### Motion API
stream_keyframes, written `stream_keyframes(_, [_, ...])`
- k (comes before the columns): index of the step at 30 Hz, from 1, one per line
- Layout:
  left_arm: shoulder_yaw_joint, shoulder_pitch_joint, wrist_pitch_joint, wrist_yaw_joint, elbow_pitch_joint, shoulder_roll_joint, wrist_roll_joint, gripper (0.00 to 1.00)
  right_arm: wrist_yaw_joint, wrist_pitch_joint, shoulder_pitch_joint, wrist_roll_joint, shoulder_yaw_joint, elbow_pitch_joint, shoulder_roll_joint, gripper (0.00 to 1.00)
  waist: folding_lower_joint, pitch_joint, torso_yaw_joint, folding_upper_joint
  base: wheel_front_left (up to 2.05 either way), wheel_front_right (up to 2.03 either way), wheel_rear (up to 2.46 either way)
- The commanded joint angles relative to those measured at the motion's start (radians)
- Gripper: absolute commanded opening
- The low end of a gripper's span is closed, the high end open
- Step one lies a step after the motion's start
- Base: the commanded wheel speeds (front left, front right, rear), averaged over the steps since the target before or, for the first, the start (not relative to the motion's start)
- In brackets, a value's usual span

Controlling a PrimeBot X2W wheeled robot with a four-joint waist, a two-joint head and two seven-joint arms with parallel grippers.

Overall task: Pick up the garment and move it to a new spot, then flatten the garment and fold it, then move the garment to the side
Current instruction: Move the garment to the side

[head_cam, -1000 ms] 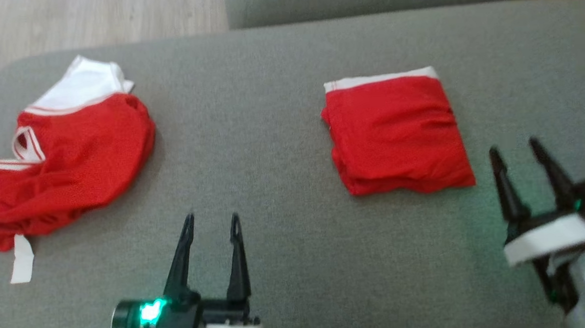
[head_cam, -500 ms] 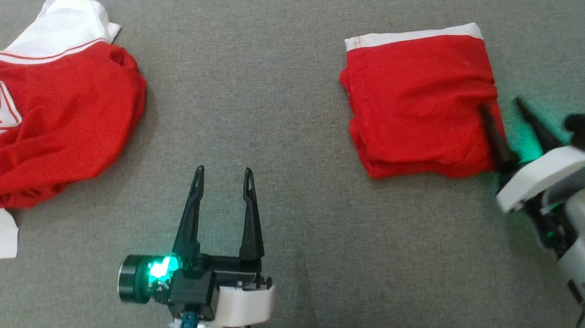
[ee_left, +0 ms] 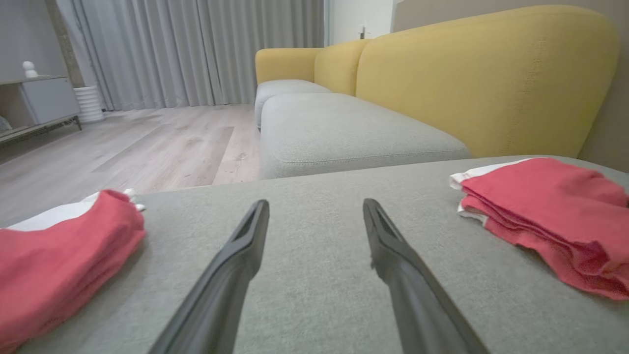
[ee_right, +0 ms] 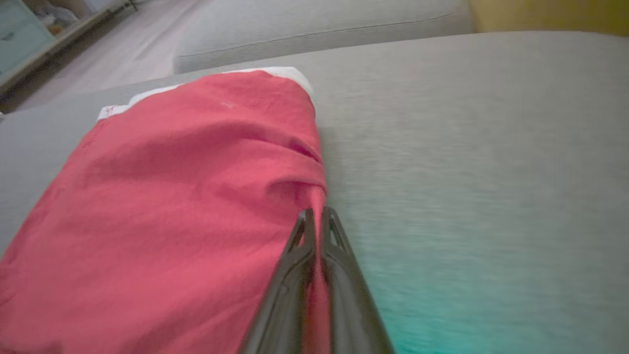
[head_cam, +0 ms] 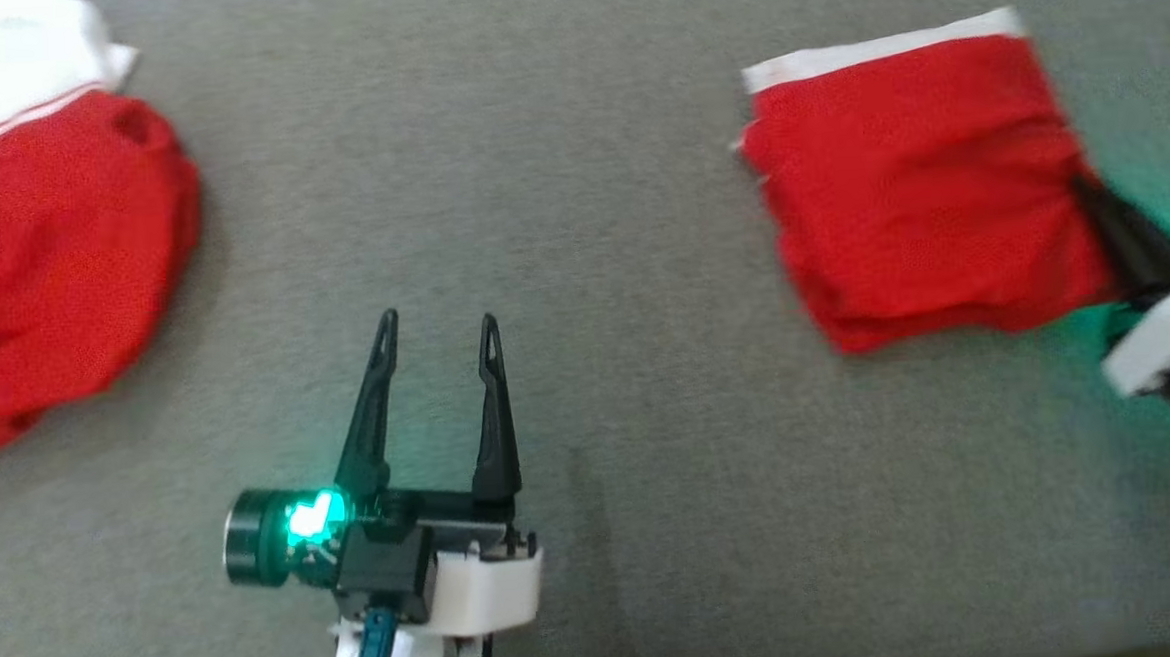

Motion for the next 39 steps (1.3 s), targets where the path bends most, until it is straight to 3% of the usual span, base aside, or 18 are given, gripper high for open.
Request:
stream_keyframes(1, [0.033,-0.042,-0.005,-0.003,-0.033,-0.001,0.016,1.0,-0.001,-0.021,-0.009,0.02,0.002,-0.024,-0.079,0.0,0.0,0.046,-0.057,0.0,0.0,0.0,0.0])
stream_keyframes(10, [0.043,-0.16,-0.005,-0.029,-0.022,0.017,0.062,1.0,-0.001,-0.092,-0.098,0.037,-0.073,0.078,-0.266,0.0,0.0,0.186,-0.174,0.0,0.0,0.0,0.0])
stream_keyframes(18, [0.038,-0.247,-0.005,-0.032,-0.017,0.018,0.072,1.0,-0.001,-0.15,-0.217,-0.084,-0.215,0.301,-0.287,0.0,0.0,0.252,-0.172,0.0,0.0,0.0,0.0])
stream_keyframes(19, [0.036,-0.249,-0.005,-0.031,-0.016,0.017,0.07,1.0,-0.001,-0.154,-0.231,-0.117,-0.234,0.326,-0.279,0.77,0.0,0.254,-0.17,0.0,0.0,0.0,0.0])
stream_keyframes(20, [0.034,-0.251,-0.005,-0.031,-0.014,0.017,0.068,1.0,-0.001,-0.156,-0.244,-0.154,-0.252,0.347,-0.271,1.0,0.0,0.254,-0.168,0.0,0.0,0.0,0.0])
stream_keyframes(27, [0.024,-0.245,-0.005,-0.024,0.004,0.011,0.046,1.0,-0.001,-0.159,-0.269,-0.43,-0.405,0.345,-0.193,1.0,0.0,0.196,-0.138,0.0,0.0,0.0,0.0])
stream_keyframes(32, [0.023,-0.213,-0.005,-0.014,0.021,0.005,0.017,1.0,-0.001,-0.159,-0.161,-0.565,-0.49,0.23,-0.024,1.0,0.0,0.093,-0.102,0.0,0.0,0.0,0.0])
stream_keyframes(39, [0.04,-0.13,-0.005,-0.022,0.084,0.0,-0.04,1.0,-0.001,-0.16,0.034,-0.562,-0.403,0.046,0.189,1.0,0.0,-0.085,-0.057,0.0,0.0,0.0,0.0])
